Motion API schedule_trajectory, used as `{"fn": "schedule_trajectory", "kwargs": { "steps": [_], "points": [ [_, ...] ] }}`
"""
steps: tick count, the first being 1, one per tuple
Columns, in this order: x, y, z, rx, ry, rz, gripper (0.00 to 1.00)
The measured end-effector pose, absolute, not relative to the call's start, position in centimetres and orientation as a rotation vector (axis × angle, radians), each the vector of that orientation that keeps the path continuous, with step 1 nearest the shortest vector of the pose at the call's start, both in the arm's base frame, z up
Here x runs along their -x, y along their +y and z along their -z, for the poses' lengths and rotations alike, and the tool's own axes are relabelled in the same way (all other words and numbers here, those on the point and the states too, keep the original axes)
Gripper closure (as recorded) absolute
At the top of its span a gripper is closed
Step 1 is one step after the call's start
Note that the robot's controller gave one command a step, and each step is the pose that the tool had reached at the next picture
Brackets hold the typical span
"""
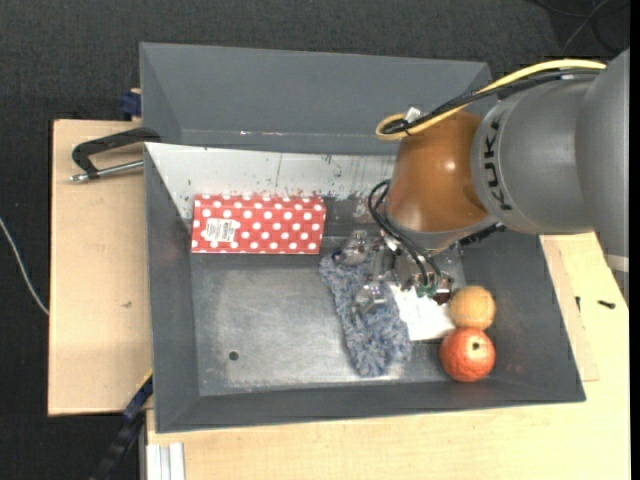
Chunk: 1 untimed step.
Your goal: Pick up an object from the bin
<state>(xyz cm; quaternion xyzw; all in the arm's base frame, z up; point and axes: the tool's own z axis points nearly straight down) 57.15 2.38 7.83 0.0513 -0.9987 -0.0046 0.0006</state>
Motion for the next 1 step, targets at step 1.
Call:
{"fn": "schedule_trajectory", "kwargs": {
  "steps": [1],
  "points": [
    [-58.35,2.66,-18.44,-0.176,-3.141,0.001,1.00]
  ]
}}
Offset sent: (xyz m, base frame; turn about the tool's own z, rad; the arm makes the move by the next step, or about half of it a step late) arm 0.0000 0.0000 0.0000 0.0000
